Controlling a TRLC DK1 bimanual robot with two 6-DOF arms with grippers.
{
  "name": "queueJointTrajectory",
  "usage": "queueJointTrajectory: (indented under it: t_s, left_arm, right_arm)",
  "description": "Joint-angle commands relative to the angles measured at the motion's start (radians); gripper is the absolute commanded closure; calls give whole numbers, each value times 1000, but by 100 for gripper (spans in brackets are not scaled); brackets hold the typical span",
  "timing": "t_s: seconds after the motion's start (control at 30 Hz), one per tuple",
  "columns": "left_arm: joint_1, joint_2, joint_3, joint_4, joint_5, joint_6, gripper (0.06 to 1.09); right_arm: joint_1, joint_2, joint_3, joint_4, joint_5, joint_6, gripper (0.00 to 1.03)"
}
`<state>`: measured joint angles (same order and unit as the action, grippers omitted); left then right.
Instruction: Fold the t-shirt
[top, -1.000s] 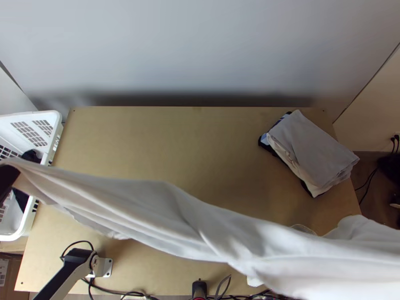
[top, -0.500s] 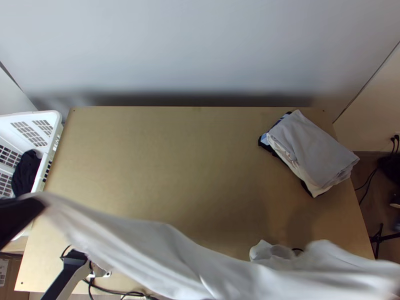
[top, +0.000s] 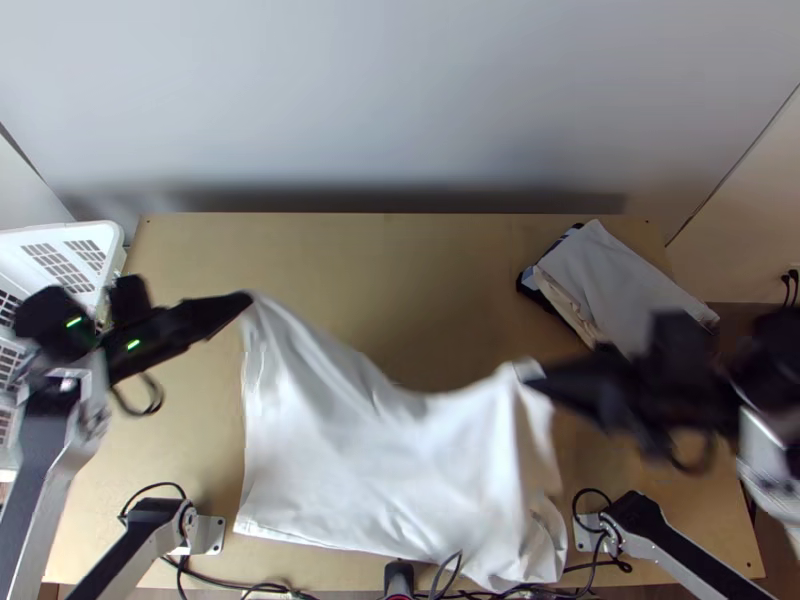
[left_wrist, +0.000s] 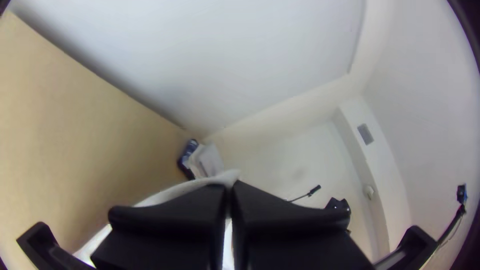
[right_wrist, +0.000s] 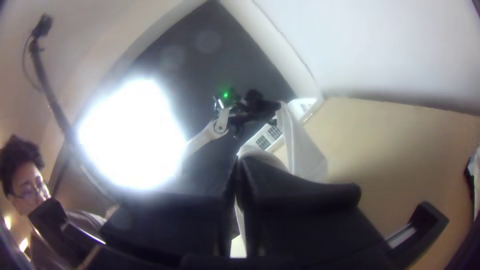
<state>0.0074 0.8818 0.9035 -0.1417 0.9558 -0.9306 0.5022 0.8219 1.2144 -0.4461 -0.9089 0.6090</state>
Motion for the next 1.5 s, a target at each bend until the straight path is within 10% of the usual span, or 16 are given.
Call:
queueJointTrajectory:
  t_s: [0.0, 0.27, 0.67, 1.1, 1.13, 1.23, 1.47]
  left_arm:
    - [17, 319, -150, 261, -123, 56, 105]
    - [78, 763, 28, 326, -328, 56, 105]
    - [134, 1057, 368, 272, -419, 58, 105]
    - [152, 1177, 586, 174, -511, 55, 105]
    - [151, 1169, 581, 183, -509, 53, 98]
    - [140, 1138, 551, 223, -494, 53, 18]
    - [97, 925, 468, 180, -447, 62, 10]
  right_arm:
    - [-251, 232, -187, 254, -68, 72, 100]
    - [-356, 807, 33, 205, 117, 255, 100]
    - [-355, 1243, 473, 49, 502, 219, 100]
    - [-347, 1493, 935, -88, 556, 209, 97]
    - [-344, 1490, 935, -88, 555, 198, 78]
    - [-335, 1455, 909, -98, 555, 155, 2]
    - [-337, 1200, 755, -181, 553, 106, 4]
